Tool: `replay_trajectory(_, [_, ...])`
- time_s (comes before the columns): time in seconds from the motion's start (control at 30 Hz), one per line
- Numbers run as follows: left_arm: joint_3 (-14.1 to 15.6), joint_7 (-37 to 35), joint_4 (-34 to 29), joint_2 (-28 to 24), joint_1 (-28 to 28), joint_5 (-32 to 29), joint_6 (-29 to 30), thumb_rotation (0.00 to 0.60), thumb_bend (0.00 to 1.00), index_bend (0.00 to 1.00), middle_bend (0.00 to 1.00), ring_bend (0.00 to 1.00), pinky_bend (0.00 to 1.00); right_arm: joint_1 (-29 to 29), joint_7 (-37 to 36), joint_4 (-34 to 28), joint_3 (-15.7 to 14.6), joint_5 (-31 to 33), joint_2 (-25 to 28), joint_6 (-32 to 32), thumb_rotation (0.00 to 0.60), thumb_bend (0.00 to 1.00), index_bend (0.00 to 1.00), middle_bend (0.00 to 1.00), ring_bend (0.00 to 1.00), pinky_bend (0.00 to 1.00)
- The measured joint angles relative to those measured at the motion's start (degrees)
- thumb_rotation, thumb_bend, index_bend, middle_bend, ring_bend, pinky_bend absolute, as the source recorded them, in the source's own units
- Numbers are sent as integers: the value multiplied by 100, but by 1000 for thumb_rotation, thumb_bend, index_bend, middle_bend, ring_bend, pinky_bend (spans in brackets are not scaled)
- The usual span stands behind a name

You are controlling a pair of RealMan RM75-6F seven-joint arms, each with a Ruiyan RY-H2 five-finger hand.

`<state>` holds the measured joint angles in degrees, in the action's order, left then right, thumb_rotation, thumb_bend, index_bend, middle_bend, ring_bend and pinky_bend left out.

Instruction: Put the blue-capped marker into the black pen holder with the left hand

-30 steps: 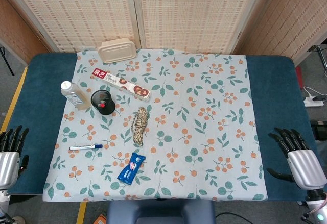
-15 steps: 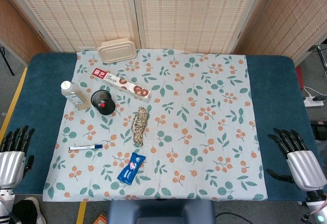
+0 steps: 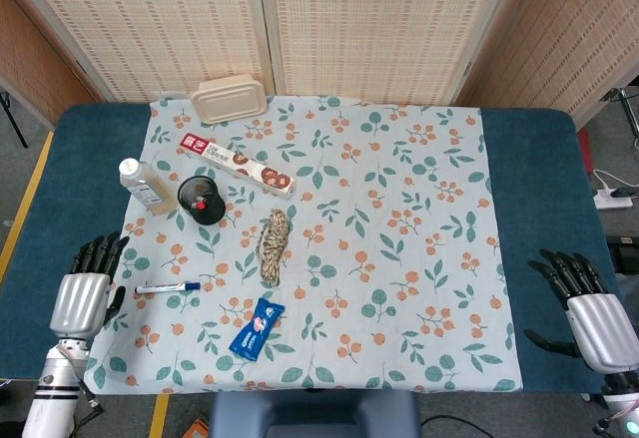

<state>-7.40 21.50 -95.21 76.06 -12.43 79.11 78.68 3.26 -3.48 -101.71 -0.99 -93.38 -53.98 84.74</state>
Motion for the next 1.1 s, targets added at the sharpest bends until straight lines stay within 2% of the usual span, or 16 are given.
replay_trajectory(0.2, [-2,489,24,541,-113,-447,-150,600,403,182,145,8,117,13,-43,27,10,43,-1,-34,600,0,163,58,59,0])
replay_trajectory(0.3, [35,655,78,810,-125,-525,-117,600,402,242,233,36,134,25,-55,35,14,68,-2,-69,600,0,163,57,60,0])
replay_trajectory(0.4, [63,795,177,1063,-142,-594,-83,600,403,270,278,54,144,35,-59,33,13,66,-3,-86,600,0,163,57,60,0])
replay_trajectory(0.83, [134,1179,702,1853,-284,-812,-110,600,403,271,287,62,148,15,-135,60,28,94,18,-46,600,0,163,57,73,0])
replay_trajectory(1.1, [74,1388,1180,2265,-423,-977,-197,600,404,276,302,73,148,5,-174,76,44,137,33,-34,600,0,163,58,75,5])
